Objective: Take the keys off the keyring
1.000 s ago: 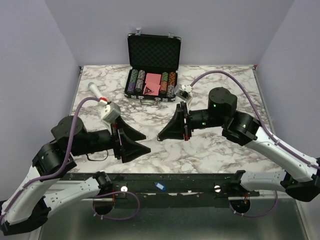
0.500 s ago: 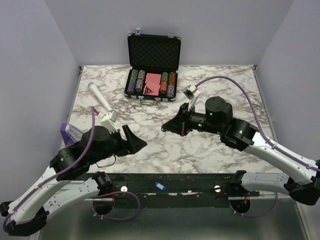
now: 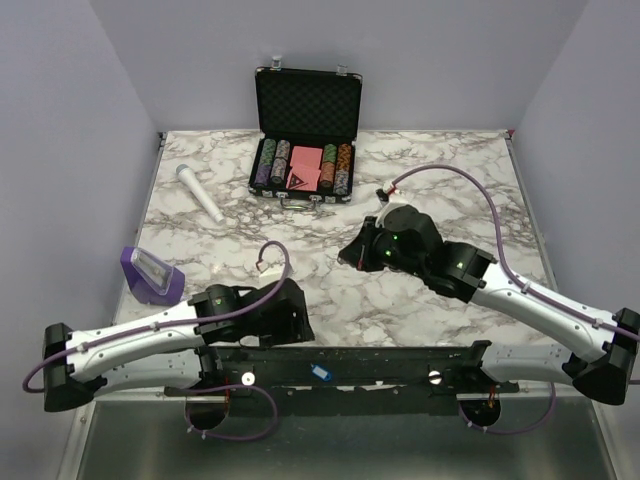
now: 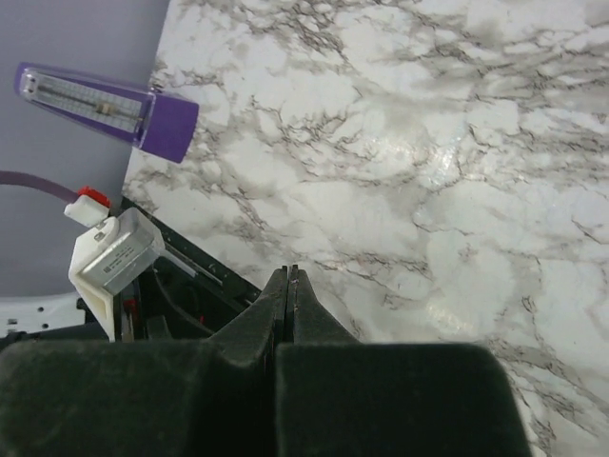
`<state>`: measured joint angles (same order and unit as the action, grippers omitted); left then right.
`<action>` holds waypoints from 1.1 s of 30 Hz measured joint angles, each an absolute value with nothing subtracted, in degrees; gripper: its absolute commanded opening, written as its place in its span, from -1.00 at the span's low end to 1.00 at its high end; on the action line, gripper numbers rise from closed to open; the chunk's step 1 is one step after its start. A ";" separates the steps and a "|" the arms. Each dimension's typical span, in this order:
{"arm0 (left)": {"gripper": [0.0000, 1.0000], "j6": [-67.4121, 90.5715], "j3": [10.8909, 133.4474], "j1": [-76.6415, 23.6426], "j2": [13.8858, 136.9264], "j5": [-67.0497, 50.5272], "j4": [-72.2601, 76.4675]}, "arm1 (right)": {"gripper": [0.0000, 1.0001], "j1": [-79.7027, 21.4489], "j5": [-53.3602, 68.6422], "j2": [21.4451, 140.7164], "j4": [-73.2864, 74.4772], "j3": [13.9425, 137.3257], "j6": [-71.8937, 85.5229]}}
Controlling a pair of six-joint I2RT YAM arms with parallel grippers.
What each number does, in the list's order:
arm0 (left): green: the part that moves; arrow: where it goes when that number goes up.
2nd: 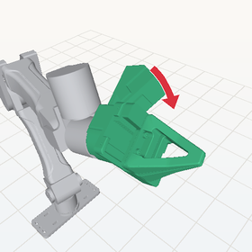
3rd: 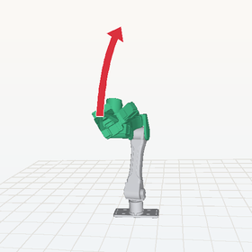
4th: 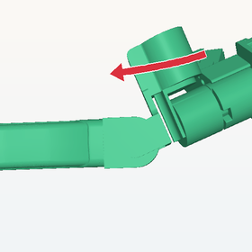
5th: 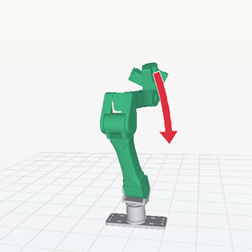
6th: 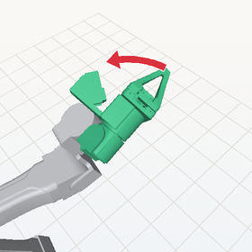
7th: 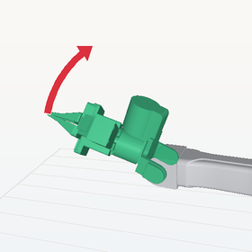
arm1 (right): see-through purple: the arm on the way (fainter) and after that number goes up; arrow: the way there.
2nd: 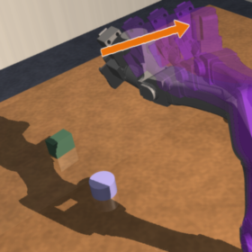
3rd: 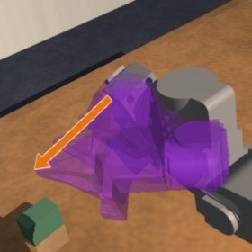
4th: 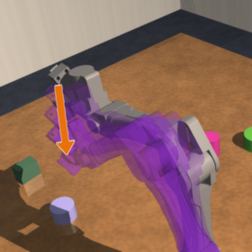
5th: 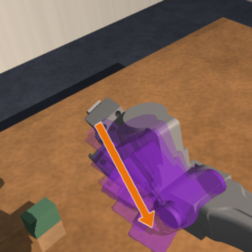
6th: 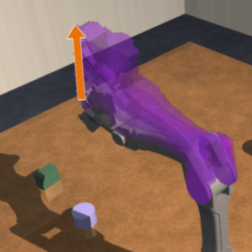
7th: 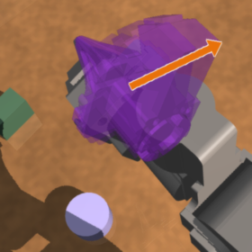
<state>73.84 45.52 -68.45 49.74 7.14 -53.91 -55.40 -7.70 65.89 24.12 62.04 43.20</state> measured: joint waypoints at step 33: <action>-0.15 84.33 38.74 -78.13 74.85 6.70 -38.00 | -0.99 -55.40 -9.80 62.92 23.62 54.89 47.16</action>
